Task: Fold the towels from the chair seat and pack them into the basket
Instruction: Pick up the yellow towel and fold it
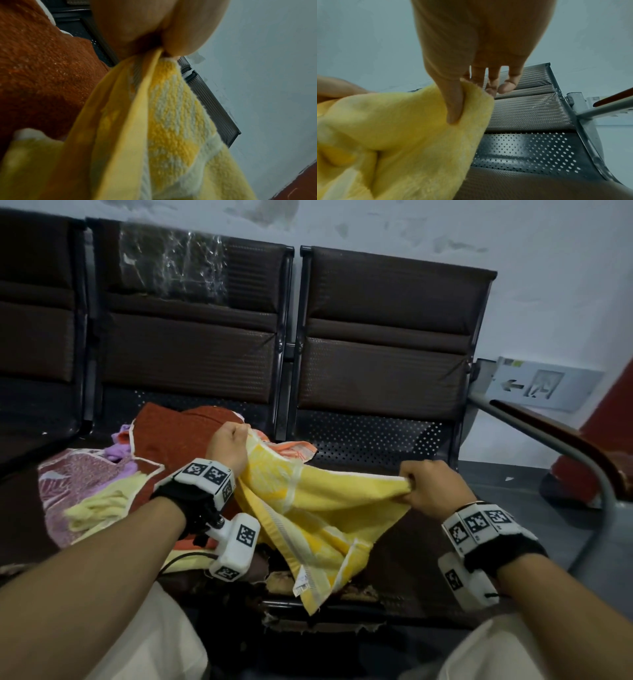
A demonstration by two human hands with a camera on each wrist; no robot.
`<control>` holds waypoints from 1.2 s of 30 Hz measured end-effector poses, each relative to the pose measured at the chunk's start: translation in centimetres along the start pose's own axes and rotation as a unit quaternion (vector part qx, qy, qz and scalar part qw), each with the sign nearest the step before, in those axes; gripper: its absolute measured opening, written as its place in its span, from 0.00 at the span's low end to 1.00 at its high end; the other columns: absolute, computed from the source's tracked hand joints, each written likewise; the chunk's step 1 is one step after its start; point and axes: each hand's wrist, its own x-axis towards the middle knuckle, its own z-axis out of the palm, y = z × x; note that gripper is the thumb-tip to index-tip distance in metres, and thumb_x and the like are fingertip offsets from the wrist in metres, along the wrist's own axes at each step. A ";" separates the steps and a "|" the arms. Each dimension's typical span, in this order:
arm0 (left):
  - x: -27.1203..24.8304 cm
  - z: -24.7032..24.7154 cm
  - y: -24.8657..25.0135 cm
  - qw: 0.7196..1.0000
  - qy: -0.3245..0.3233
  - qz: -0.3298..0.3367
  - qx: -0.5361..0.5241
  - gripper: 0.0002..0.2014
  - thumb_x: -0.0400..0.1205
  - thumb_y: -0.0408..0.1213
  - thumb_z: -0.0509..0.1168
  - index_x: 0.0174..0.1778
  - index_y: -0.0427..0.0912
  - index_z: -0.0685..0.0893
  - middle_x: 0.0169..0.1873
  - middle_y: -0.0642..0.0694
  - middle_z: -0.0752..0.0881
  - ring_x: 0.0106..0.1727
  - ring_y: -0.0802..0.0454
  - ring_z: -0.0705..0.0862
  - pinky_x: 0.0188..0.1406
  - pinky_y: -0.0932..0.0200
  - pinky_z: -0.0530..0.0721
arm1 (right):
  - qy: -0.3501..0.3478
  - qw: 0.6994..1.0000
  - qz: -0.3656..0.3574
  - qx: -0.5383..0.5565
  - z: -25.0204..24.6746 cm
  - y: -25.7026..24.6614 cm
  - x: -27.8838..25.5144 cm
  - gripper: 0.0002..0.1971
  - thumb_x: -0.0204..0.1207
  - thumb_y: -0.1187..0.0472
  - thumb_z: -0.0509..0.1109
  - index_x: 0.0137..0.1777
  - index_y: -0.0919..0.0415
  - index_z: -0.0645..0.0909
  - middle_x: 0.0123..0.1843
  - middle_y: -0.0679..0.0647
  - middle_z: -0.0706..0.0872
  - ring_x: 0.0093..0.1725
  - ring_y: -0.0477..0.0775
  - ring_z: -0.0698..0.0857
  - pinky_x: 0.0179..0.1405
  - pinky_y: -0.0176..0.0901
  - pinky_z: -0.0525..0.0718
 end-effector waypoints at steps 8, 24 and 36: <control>0.1 1.2 0.0 1.000 -0.007 -0.026 -0.001 0.14 0.86 0.34 0.55 0.55 0.30 0.82 0.55 0.31 0.84 0.59 0.36 0.80 0.56 0.51 0.76 | -0.288 0.948 0.126 0.056 1.5 1.0 -1.4 0.40 0.71 0.24 0.53 0.40 0.62 0.86 0.30 0.56 0.87 0.29 0.50 0.86 0.42 0.42 0.86; 0.7 2.4 0.2 0.998 0.013 -0.054 -0.015 0.14 0.85 0.34 0.53 0.52 0.30 0.83 0.58 0.30 0.83 0.60 0.33 0.80 0.57 0.48 0.77 | -0.247 0.958 0.146 0.025 2.4 0.4 -0.8 0.04 0.71 0.68 0.74 0.38 0.59 0.85 0.41 0.59 0.86 0.44 0.60 0.89 0.47 0.50 0.90; 1.8 2.1 -0.9 0.989 0.094 -0.109 -0.020 0.16 0.84 0.33 0.53 0.57 0.29 0.84 0.60 0.31 0.83 0.63 0.34 0.79 0.63 0.49 0.73 | -0.020 0.885 0.161 0.436 2.5 3.4 -1.1 0.12 0.81 0.70 0.62 0.43 0.53 0.67 0.30 0.61 0.80 0.20 0.56 0.82 0.16 0.43 0.80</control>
